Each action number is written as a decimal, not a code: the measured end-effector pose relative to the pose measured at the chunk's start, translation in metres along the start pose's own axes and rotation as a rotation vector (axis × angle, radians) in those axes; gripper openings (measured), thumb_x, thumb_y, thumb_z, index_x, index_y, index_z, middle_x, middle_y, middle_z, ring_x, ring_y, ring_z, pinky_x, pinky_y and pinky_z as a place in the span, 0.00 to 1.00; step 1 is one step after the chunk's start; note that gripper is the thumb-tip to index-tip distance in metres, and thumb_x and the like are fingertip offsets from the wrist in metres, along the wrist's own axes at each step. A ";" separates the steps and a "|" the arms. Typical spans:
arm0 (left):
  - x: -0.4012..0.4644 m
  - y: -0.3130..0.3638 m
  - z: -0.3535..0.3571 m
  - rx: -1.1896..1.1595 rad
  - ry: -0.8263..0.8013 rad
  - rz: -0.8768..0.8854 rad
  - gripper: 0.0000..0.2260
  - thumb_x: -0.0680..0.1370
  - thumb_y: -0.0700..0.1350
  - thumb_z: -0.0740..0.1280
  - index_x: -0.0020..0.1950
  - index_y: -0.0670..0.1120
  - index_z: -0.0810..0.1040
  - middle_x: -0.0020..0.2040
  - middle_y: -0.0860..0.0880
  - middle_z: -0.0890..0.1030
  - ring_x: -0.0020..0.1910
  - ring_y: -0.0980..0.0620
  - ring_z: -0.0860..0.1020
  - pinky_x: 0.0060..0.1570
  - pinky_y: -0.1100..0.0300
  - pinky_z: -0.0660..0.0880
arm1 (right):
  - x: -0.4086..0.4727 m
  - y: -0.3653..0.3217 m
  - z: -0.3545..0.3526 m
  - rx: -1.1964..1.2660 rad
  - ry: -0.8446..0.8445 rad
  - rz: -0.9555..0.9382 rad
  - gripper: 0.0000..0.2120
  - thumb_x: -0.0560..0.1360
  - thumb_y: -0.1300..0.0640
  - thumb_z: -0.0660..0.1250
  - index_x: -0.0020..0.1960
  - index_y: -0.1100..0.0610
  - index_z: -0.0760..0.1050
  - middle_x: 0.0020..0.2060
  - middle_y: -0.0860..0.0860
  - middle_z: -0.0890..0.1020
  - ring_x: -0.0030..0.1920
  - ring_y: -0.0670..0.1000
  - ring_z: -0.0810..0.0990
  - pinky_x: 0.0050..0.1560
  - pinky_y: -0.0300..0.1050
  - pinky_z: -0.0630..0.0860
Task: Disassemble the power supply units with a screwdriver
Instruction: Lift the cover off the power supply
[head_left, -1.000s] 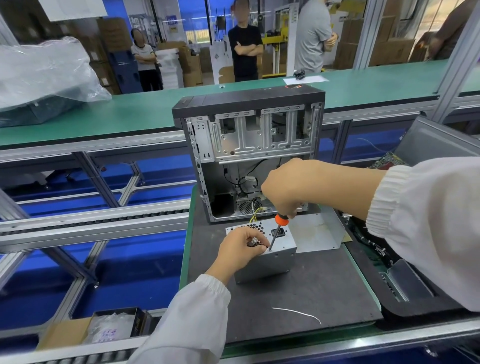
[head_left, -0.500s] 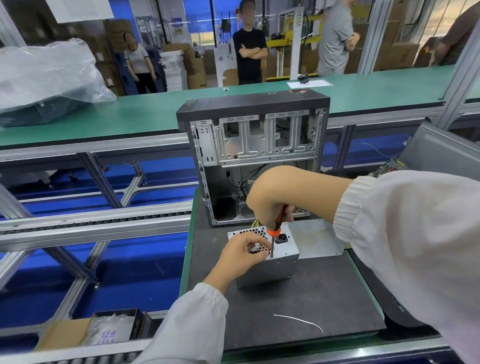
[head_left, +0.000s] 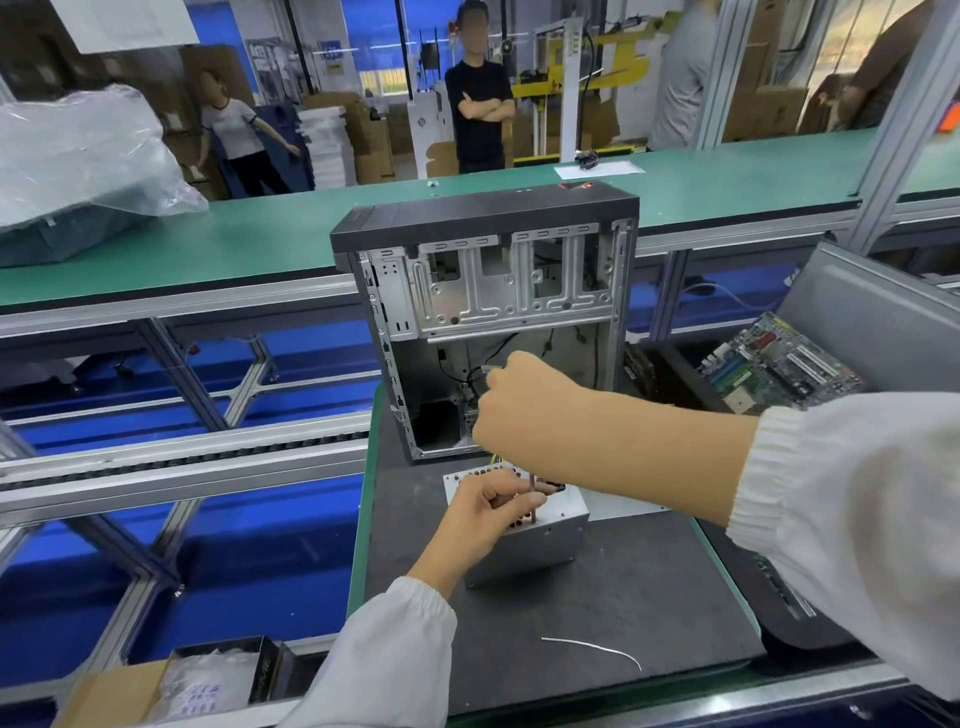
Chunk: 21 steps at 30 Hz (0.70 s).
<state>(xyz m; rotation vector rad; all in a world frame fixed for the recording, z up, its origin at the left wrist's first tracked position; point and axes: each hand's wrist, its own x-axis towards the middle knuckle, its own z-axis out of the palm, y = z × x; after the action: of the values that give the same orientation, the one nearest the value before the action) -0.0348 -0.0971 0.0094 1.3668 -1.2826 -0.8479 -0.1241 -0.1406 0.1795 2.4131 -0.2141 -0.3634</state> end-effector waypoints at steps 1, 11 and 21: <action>0.000 -0.001 0.001 0.007 -0.004 -0.001 0.09 0.77 0.37 0.70 0.43 0.50 0.86 0.28 0.57 0.71 0.30 0.62 0.66 0.35 0.72 0.63 | -0.003 0.003 0.000 0.031 -0.007 0.005 0.14 0.77 0.65 0.63 0.36 0.56 0.63 0.46 0.51 0.79 0.51 0.56 0.77 0.44 0.46 0.71; 0.002 -0.006 0.001 -0.008 0.020 0.010 0.03 0.74 0.46 0.73 0.44 0.50 0.87 0.43 0.30 0.78 0.40 0.45 0.73 0.45 0.52 0.71 | -0.026 0.038 0.006 0.382 0.055 0.368 0.30 0.73 0.27 0.49 0.33 0.54 0.61 0.30 0.50 0.68 0.28 0.48 0.66 0.26 0.41 0.58; 0.002 -0.007 -0.004 -0.033 -0.064 -0.020 0.08 0.77 0.43 0.71 0.45 0.57 0.86 0.37 0.39 0.74 0.38 0.49 0.71 0.44 0.61 0.72 | -0.029 0.044 0.005 0.716 -0.098 0.132 0.09 0.79 0.52 0.63 0.58 0.49 0.68 0.40 0.46 0.70 0.41 0.51 0.74 0.35 0.43 0.67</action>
<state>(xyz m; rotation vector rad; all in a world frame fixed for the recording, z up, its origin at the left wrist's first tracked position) -0.0288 -0.0992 0.0036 1.3380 -1.2995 -0.9294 -0.1559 -0.1696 0.2099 3.0577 -0.6345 -0.3910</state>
